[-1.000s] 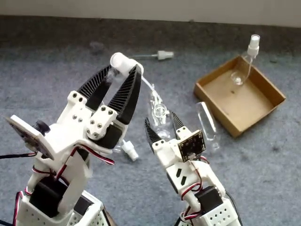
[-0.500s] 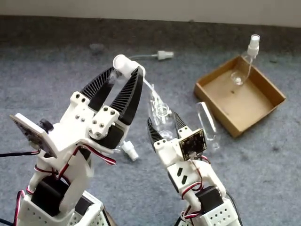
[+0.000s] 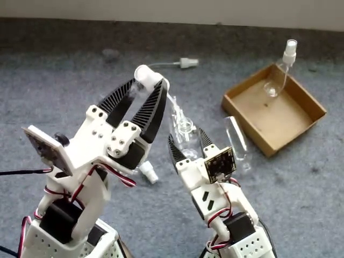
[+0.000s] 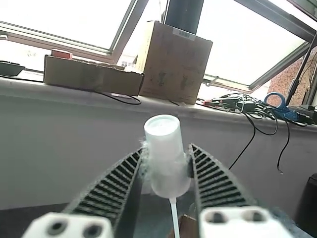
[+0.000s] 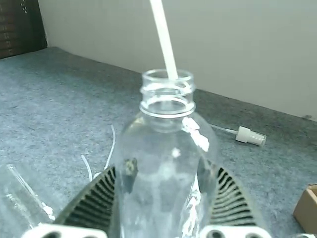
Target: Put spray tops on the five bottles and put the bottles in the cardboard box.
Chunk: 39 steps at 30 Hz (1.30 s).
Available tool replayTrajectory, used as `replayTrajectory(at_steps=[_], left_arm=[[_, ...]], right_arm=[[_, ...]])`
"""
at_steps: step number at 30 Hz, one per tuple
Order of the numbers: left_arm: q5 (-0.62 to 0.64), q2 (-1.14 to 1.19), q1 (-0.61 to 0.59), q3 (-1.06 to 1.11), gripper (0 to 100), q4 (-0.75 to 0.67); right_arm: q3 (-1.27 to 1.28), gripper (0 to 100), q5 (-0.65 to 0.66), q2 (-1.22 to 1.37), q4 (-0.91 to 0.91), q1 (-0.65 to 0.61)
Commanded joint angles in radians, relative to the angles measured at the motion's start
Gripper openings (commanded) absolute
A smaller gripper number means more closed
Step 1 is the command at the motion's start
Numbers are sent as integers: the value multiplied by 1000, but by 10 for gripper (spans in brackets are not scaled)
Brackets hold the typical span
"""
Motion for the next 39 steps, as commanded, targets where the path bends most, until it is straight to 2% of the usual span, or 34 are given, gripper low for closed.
replayTrajectory(at_steps=[1, 9, 18, 25, 30, 39], left_arm=[[11, -16, 18, 22, 38, -21], [9, -15, 21, 165, 38, -26], [5, -8, 185, 234, 38, -28], [2, -4, 183, 236, 38, -23], [-143, -2, 193, 259, 38, -25], [-147, -2, 183, 283, 38, -25]], right_arm=[[151, 103, -9, -15, 2, 13], [151, 103, -9, -13, 2, 13], [151, 103, -5, -10, 2, 13], [151, 103, -2, -10, 4, 13], [151, 103, -2, -10, 4, 13], [151, 103, 0, -12, 4, 15]])
